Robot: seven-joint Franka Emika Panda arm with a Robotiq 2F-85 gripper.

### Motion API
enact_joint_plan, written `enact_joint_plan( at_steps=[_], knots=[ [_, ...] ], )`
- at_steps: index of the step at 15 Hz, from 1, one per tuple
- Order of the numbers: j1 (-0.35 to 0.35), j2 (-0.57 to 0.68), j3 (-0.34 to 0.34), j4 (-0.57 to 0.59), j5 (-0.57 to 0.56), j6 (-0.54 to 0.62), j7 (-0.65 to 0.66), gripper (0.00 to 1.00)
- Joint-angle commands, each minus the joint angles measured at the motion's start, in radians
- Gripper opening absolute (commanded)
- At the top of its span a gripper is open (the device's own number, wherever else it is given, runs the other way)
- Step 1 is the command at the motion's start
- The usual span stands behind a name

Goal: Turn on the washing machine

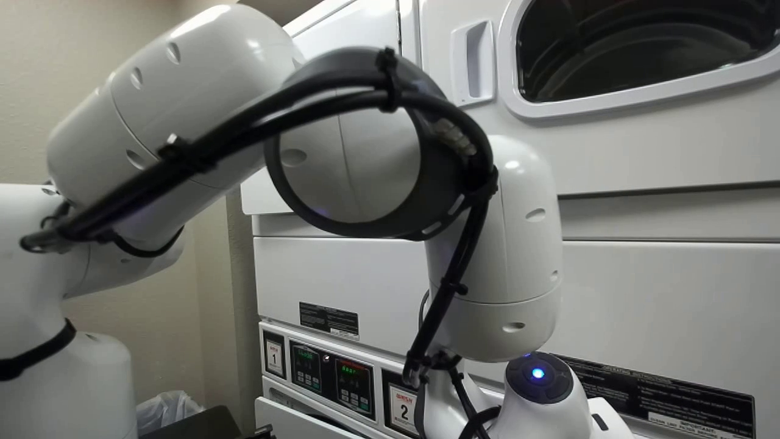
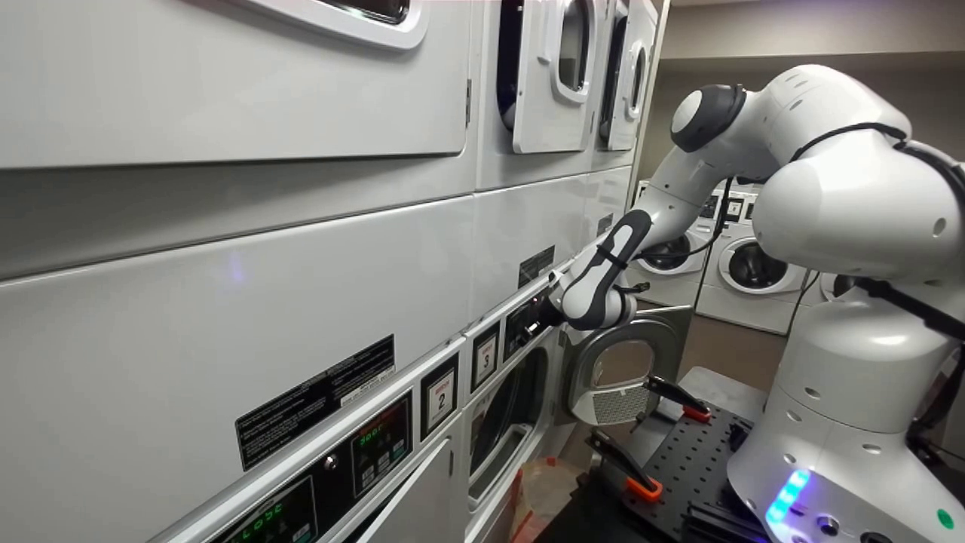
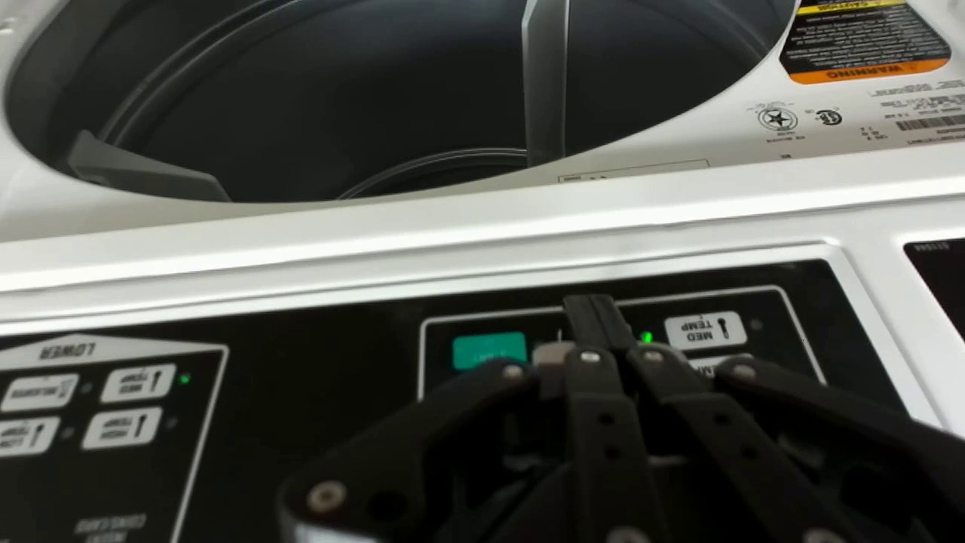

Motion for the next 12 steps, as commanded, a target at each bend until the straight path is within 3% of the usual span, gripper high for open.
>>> enact_joint_plan(
  at_steps=[1,6,12],
  knots=[
    [0.000,-0.058,0.005,-0.034,-0.040,-0.042,0.037,0.01],
    [0.002,-0.130,-0.001,-0.070,-0.049,-0.148,0.014,0.01],
    [-0.065,-0.241,0.064,-0.142,-0.003,-0.383,-0.110,0.01]
  ],
)
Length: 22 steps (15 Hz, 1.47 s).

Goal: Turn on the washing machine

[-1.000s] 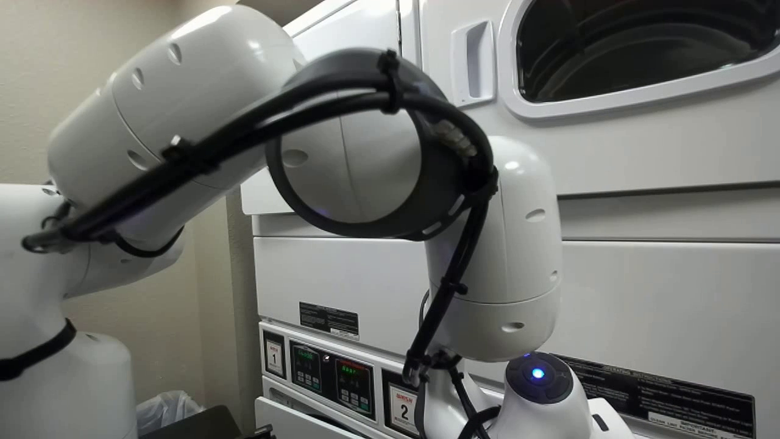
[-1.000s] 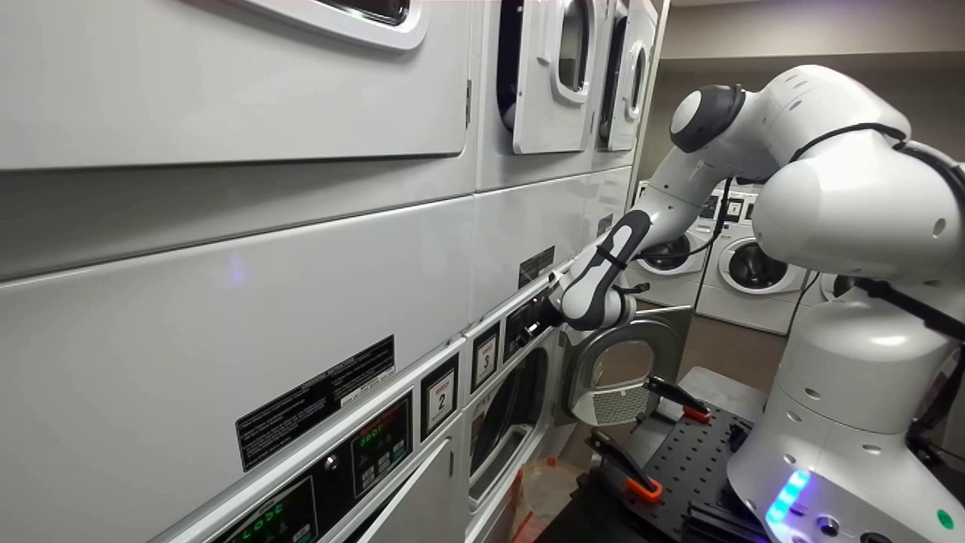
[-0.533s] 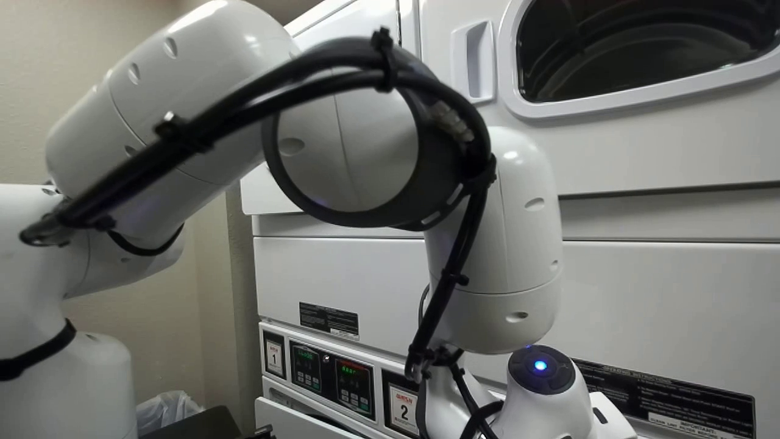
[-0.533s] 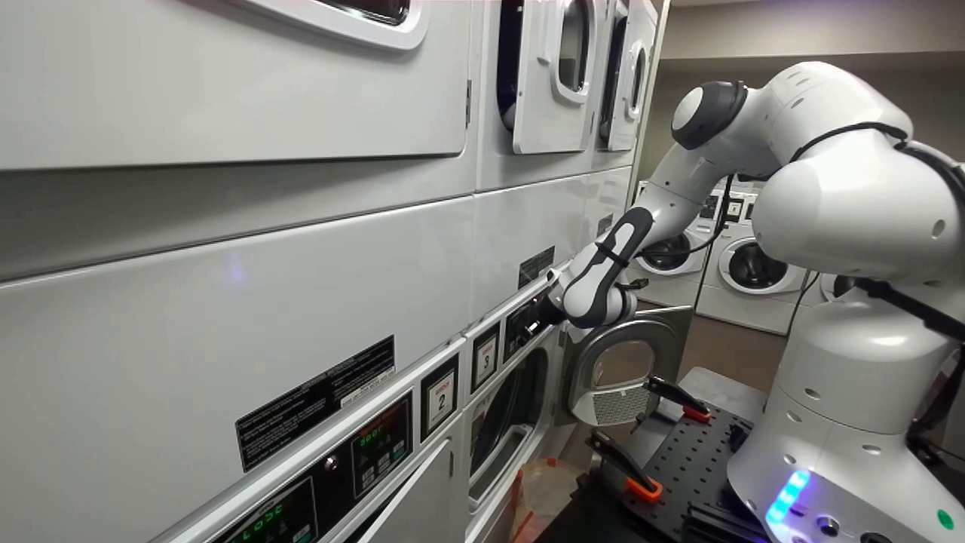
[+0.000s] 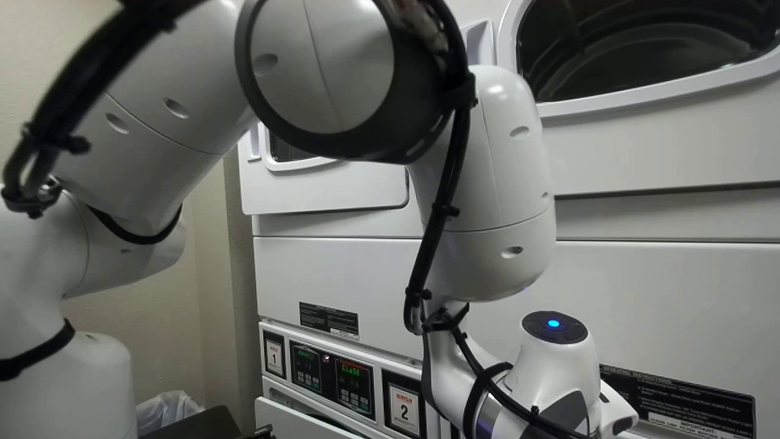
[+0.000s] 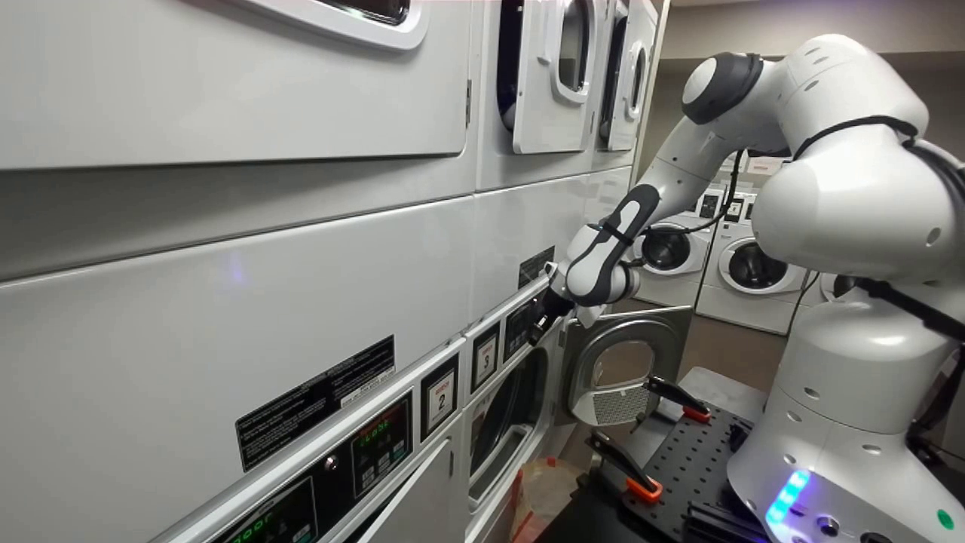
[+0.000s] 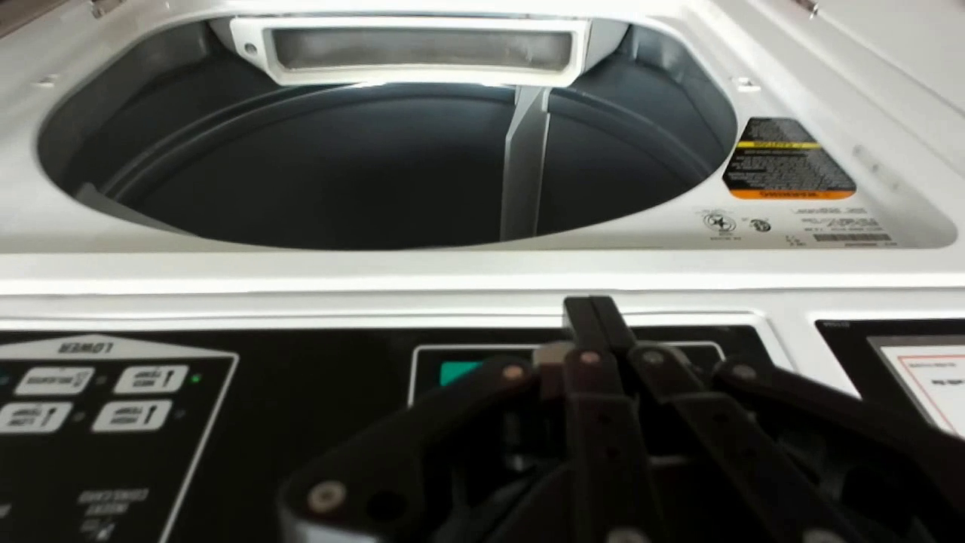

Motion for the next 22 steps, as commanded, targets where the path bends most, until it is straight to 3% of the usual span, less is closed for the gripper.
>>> enact_joint_plan(
  at_steps=[1,3,10,18,21,22],
  knots=[
    [-0.054,-0.117,0.047,-0.094,0.050,-0.141,-0.107,0.01],
    [-0.074,-0.160,0.063,-0.117,0.094,-0.196,-0.180,0.01],
    [-0.047,-0.330,0.016,-0.203,0.249,-0.261,-0.334,0.01],
    [0.026,-0.526,-0.046,-0.333,0.357,-0.251,-0.391,0.01],
    [0.043,-0.585,-0.036,-0.366,0.416,-0.286,-0.424,0.01],
    [0.025,-0.603,-0.003,-0.377,0.463,-0.318,-0.458,0.01]
  ],
)
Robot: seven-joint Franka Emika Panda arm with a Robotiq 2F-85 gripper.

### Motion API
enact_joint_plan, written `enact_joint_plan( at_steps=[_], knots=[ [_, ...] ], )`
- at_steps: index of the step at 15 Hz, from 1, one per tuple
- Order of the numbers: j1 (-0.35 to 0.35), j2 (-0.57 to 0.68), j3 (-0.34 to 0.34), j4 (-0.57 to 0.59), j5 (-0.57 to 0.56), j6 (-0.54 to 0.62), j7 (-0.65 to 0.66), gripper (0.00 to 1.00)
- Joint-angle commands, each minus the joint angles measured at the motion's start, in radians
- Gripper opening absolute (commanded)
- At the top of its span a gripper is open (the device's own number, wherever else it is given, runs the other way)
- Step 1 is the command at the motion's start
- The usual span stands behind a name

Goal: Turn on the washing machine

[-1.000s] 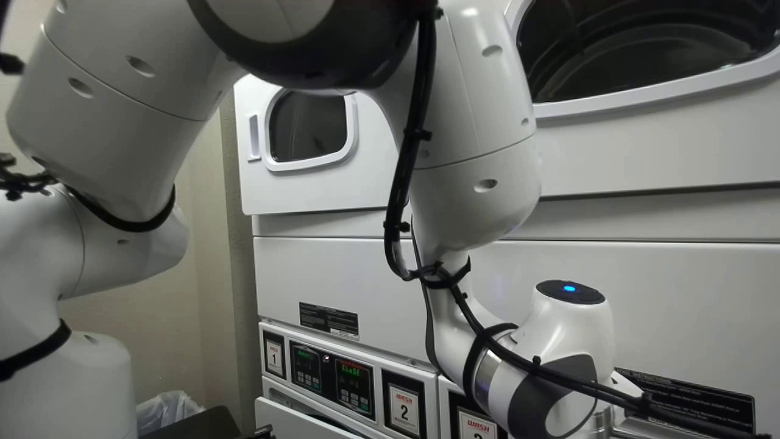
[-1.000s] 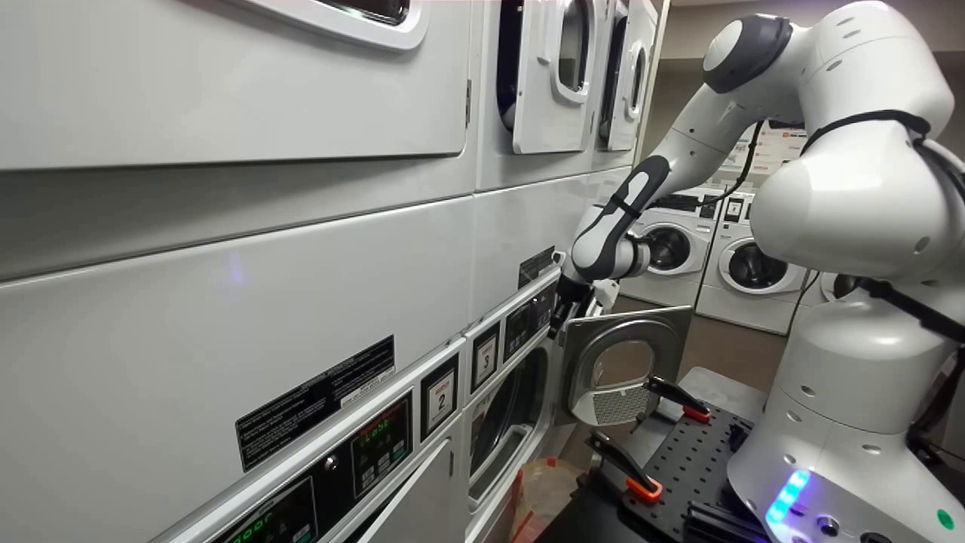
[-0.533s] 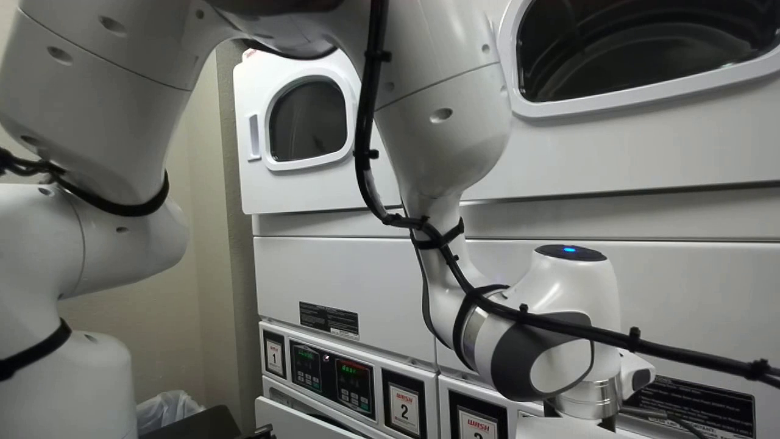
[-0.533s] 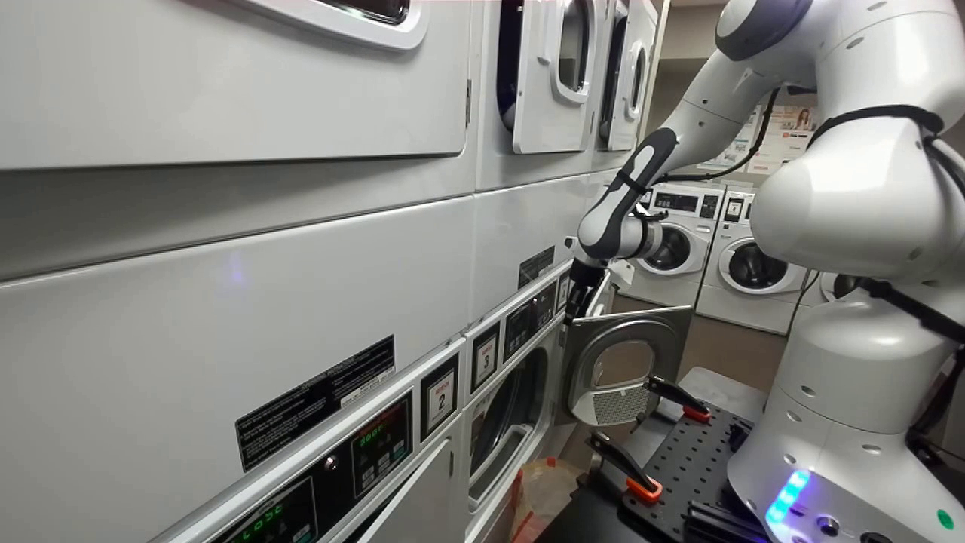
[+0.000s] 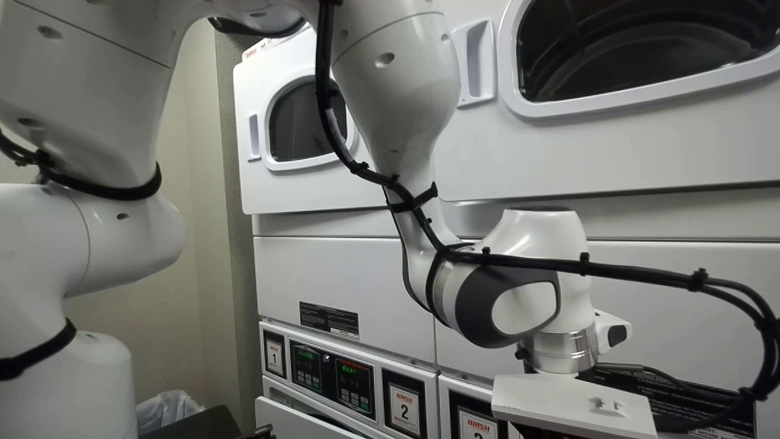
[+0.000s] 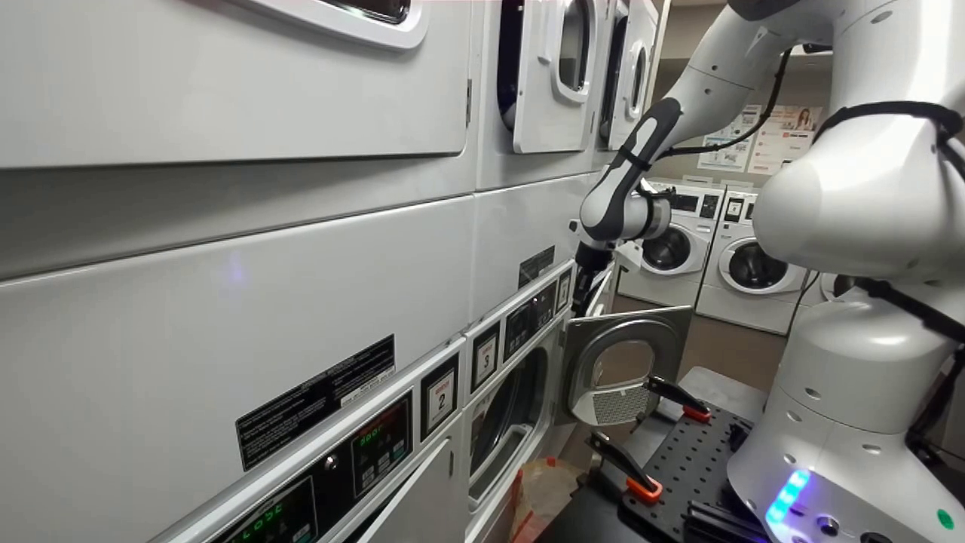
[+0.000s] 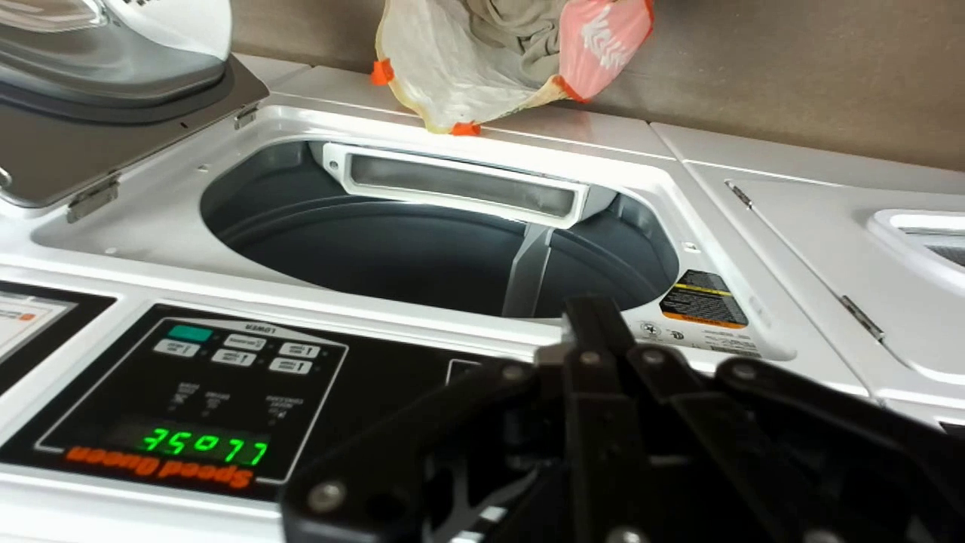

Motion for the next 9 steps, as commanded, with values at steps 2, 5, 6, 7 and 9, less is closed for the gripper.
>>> enact_joint_plan(
  at_steps=[2,5,6,7,9],
  knots=[
    [0.033,-0.137,0.018,-0.089,0.157,-0.071,-0.097,0.00],
    [0.155,-0.196,-0.078,-0.124,0.162,-0.087,-0.059,0.00],
    [0.185,-0.204,-0.100,-0.130,0.167,-0.085,-0.065,0.00],
    [0.215,-0.217,-0.118,-0.147,0.179,-0.082,-0.069,0.00],
    [0.272,-0.238,-0.152,-0.170,0.206,-0.075,-0.076,0.00]
  ],
)
